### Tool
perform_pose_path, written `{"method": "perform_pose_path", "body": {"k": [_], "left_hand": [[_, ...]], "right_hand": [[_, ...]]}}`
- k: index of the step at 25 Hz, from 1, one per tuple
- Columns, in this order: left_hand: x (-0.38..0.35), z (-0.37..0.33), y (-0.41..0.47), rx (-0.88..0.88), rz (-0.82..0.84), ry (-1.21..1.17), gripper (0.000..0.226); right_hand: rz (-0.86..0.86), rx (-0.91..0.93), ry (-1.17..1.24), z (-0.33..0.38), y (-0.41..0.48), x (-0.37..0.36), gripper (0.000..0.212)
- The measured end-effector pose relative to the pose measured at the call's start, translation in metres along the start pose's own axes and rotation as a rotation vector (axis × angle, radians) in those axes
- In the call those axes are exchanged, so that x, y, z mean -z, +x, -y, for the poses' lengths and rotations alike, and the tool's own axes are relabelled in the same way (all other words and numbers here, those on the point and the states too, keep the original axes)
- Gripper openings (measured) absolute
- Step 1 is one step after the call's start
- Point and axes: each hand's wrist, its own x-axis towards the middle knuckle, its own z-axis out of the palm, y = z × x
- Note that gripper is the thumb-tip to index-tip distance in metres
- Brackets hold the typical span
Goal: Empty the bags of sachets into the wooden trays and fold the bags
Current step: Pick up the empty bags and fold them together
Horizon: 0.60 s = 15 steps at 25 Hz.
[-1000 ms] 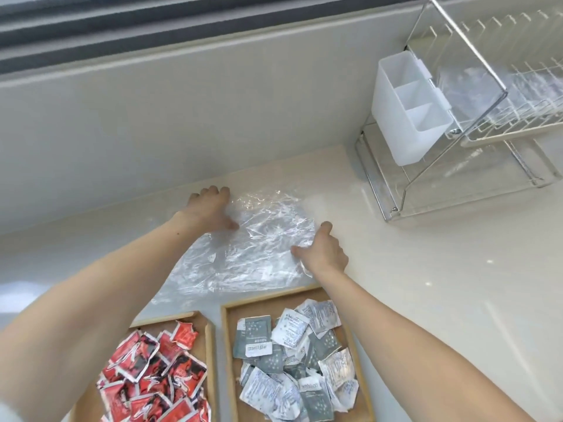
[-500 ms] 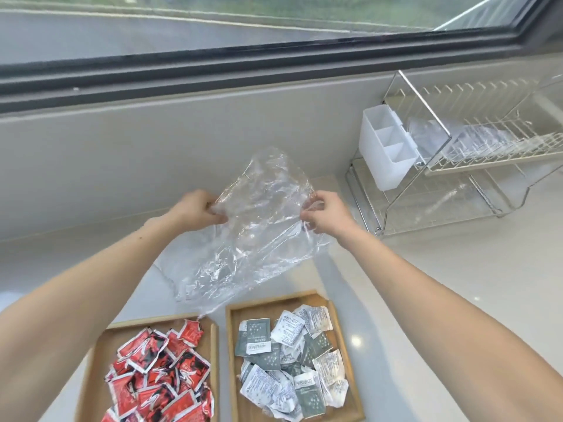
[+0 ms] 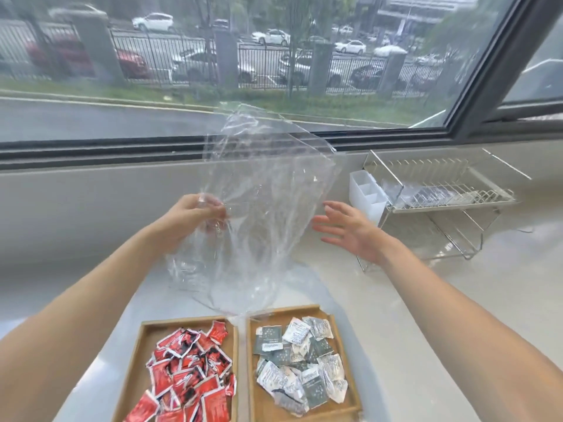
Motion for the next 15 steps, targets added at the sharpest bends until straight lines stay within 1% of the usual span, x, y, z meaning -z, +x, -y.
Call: {"method": "perform_pose_path", "body": {"k": [2,4,6,8,10,12,13,15], "left_hand": [[-0.006,-0.015,-0.02,-0.022,-0.001,-0.121,0.01],[-0.018,-0.027,-0.04,-0.042,-0.015,-0.168,0.014],[-0.034,-0.034,-0.059,-0.059,-0.043,-0.186,0.009],[-0.053,-0.043,-0.079,-0.051,-0.067,-0.226,0.006],[-0.074,-0.051,-0.104,-0.032,-0.084,-0.29,0.009],[-0.093,-0.059,-0.129,-0.007,-0.094,-0.332,0.022],[-0.102,-0.064,-0.142,-0.006,-0.089,-0.342,0.036],[-0.119,-0.075,-0.166,0.002,-0.065,-0.347,0.074]], "right_hand": [[0.029,0.004,0.049,-0.005,-0.021,-0.022,0.095],[0.053,0.015,0.08,-0.007,-0.041,-0.044,0.094],[0.046,0.038,0.081,-0.006,-0.059,-0.061,0.09],[-0.019,0.063,0.079,-0.004,-0.079,-0.069,0.073],[-0.086,0.084,0.07,0.0,-0.105,-0.066,0.053],[-0.065,0.12,0.096,0.007,-0.135,-0.055,0.04],[-0.046,0.146,0.101,0.01,-0.151,-0.048,0.036],[-0.052,0.207,0.063,0.018,-0.184,-0.031,0.03]]}}
